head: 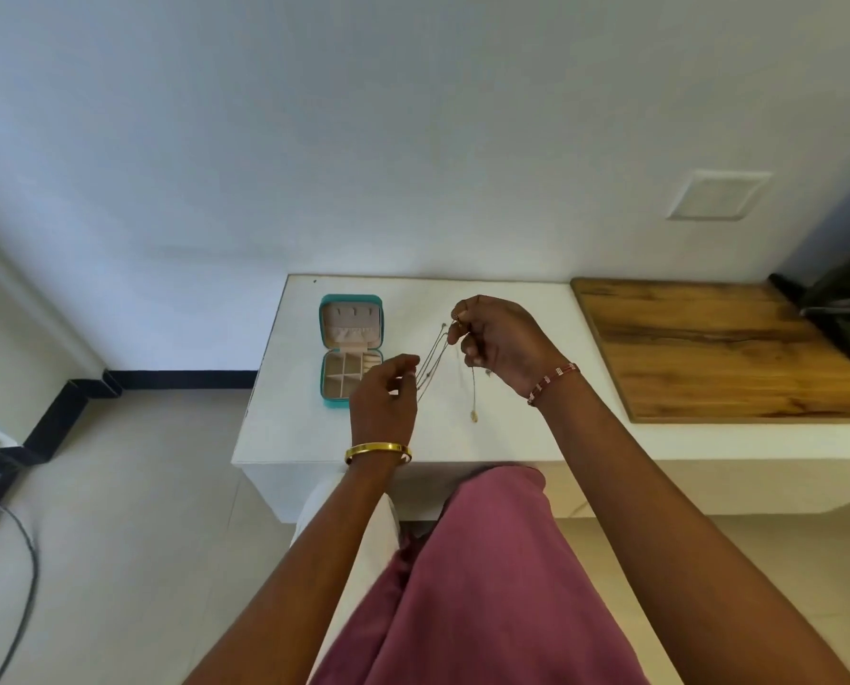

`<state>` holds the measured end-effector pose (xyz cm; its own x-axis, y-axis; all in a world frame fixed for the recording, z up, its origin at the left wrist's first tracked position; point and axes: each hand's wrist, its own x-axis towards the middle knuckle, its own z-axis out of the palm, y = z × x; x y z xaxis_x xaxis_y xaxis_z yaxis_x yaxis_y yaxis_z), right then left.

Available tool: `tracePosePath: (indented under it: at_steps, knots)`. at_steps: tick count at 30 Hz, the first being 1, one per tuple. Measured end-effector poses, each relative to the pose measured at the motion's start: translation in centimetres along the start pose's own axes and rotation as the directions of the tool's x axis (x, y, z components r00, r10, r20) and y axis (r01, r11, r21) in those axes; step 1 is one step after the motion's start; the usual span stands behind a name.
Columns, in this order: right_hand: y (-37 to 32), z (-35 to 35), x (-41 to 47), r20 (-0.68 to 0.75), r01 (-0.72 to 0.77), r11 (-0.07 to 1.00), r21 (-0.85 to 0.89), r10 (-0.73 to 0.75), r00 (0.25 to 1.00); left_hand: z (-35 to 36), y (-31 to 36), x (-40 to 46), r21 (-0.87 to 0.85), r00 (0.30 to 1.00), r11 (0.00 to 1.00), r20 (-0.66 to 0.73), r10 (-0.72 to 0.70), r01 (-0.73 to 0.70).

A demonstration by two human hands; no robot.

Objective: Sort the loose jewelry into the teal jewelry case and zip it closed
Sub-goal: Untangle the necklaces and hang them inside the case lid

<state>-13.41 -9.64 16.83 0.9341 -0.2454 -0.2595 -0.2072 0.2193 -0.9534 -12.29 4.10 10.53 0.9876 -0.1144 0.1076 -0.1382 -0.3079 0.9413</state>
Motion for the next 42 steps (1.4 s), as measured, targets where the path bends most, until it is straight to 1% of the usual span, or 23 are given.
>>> tracePosePath:
  at_steps: [2, 4, 7, 9, 12, 15, 18, 21, 24, 26, 28, 32, 34, 35, 38, 40, 42]
  knots:
    - [-1.1, 0.4, -1.2, 0.034, 0.011, 1.000, 0.004, -0.011, 0.999, -0.4, 1.3, -0.1, -0.012, 0.999, 0.999, 0.015, 0.030, -0.030]
    - [-2.1, 0.8, -2.4, 0.070, 0.024, 1.000, 0.005, -0.025, 0.997, -0.6, 2.4, -0.5, -0.040, 0.997, 0.998, 0.061, 0.048, -0.046]
    - [-3.1, 1.2, -4.1, 0.129, 0.048, 0.999, 0.001, -0.047, 0.991, -1.1, 3.9, -1.3, -0.117, 0.988, 0.993, 0.148, 0.038, -0.020]
    - [-3.5, 1.4, -5.0, 0.161, 0.071, 0.997, -0.007, -0.069, 0.984, -1.5, 4.4, -1.9, -0.140, 0.983, 0.989, 0.174, 0.065, -0.040]
    - [-3.6, 1.5, -5.9, 0.179, 0.109, 0.993, -0.036, -0.101, 0.979, -2.1, 5.1, -2.6, -0.156, 0.985, 0.984, 0.136, 0.105, -0.083]
    - [-3.4, 1.3, -6.6, 0.142, 0.134, 0.988, -0.077, -0.122, 0.982, -2.5, 5.6, -2.8, -0.203, 0.991, 0.977, 0.099, 0.090, -0.069]
    - [-3.2, 0.9, -7.1, 0.089, 0.143, 0.972, -0.188, -0.129, 0.988, -3.0, 5.9, -2.7, -0.304, 0.991, 0.953, 0.126, 0.049, -0.009]
    - [-3.1, 0.6, -7.6, 0.074, 0.141, 0.909, -0.392, -0.122, 0.990, -3.6, 6.4, -2.6, -0.365, 0.991, 0.931, 0.130, 0.037, 0.013]
    - [-3.1, 0.6, -8.2, 0.128, 0.160, 0.827, -0.540, -0.107, 0.986, -4.0, 6.9, -2.6, -0.353, 0.988, 0.936, 0.151, 0.044, 0.012]
    - [-3.2, 0.8, -8.6, 0.168, 0.183, 0.810, -0.557, -0.106, 0.980, -4.1, 6.8, -2.6, -0.321, 0.985, 0.947, 0.166, 0.039, 0.016]
    - [-3.4, 0.9, -8.8, 0.190, 0.191, 0.842, -0.504, -0.108, 0.976, -4.1, 6.6, -2.5, -0.297, 0.987, 0.954, 0.158, 0.020, 0.028]
    - [-3.6, 0.8, -8.9, 0.185, 0.175, 0.939, -0.295, -0.124, 0.975, -4.0, 5.9, -2.6, -0.279, 0.988, 0.960, 0.150, 0.024, 0.019]
    - [-3.6, 0.8, -8.9, 0.155, 0.136, 0.978, -0.157, -0.112, 0.982, -3.9, 5.9, -2.8, -0.312, 0.982, 0.950, 0.187, 0.034, 0.027]
    - [-3.6, 0.8, -8.9, 0.140, 0.105, 0.993, -0.062, -0.095, 0.986, -3.8, 6.0, -3.0, -0.328, 0.977, 0.944, 0.211, 0.044, 0.028]
    - [-3.3, 0.7, -8.9, 0.083, -0.002, 0.980, 0.201, -0.015, 0.996, -3.6, 6.2, -3.5, -0.326, 0.961, 0.945, 0.258, 0.103, -0.014]
    - [-3.2, 0.6, -8.9, 0.055, -0.035, 0.949, 0.312, 0.018, 0.998, -3.4, 6.2, -3.7, -0.285, 0.955, 0.957, 0.263, 0.140, -0.062]
    - [-3.2, 0.4, -8.9, 0.039, -0.029, 0.920, 0.392, 0.015, 0.999, -3.3, 6.0, -4.0, -0.228, 0.943, 0.968, 0.284, 0.172, -0.108]
